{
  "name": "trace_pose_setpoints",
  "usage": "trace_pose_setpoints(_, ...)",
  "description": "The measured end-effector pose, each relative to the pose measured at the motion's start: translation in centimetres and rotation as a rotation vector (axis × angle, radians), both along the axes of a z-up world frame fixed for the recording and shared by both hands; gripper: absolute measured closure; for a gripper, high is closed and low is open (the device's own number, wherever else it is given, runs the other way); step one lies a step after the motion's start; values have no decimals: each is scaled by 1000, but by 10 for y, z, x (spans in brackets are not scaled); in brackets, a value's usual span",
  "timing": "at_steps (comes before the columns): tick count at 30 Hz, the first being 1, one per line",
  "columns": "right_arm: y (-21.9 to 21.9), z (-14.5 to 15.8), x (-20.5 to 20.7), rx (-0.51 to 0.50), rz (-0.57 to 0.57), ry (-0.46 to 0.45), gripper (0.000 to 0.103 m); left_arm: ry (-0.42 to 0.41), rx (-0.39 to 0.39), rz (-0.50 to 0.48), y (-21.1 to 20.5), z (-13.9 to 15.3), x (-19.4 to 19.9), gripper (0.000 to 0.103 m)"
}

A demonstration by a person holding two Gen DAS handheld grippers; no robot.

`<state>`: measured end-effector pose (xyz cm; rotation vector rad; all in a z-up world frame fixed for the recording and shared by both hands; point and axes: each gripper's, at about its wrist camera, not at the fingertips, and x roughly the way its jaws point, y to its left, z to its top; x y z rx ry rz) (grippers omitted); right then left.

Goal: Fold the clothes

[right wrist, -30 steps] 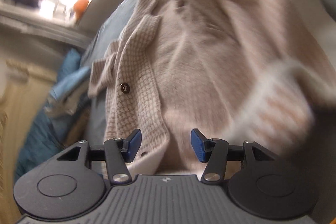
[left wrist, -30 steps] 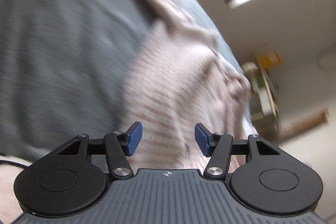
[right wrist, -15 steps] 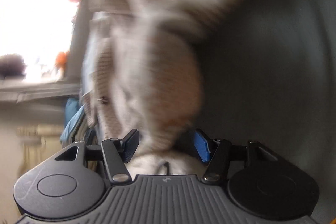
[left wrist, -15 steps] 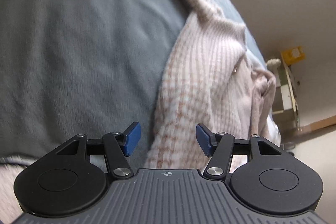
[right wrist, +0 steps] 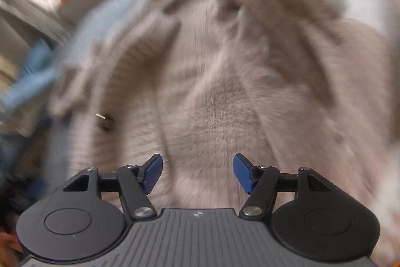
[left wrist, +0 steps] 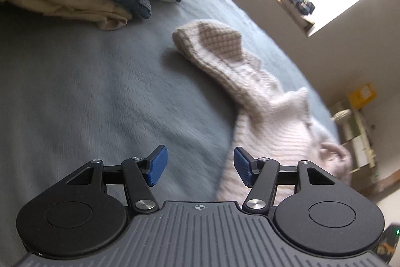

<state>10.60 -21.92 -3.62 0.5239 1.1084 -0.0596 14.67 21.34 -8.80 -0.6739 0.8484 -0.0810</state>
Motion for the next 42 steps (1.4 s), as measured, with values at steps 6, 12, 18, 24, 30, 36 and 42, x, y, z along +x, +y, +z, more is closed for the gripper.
trace_pose_setpoints(6, 28, -30, 38, -150, 100, 121, 31, 16, -143, 5, 8, -20, 63, 45)
trace_pose_setpoints(12, 26, -31, 44, -133, 98, 175, 28, -161, 4, -197, -39, 20, 117, 34)
trace_pose_setpoints(18, 28, -35, 47, -117, 131, 205, 18, -98, 391, -431, -116, 14, 163, 28)
trace_pose_setpoints(24, 20, -36, 49, -78, 143, 248, 17, -13, 486, -403, -114, 19, 174, 86)
trace_pose_setpoints(30, 8, -41, 46, -5, 99, 266, 11, -126, 776, -278, -77, 90, 176, 96)
trace_pose_setpoints(36, 21, -38, 39, -68, 88, 276, 6, -387, 1142, -4, -10, 163, 181, 97)
trace_pose_setpoints(42, 30, -35, 27, -121, 35, 269, 6, -431, 1170, 131, 57, 207, 200, 103)
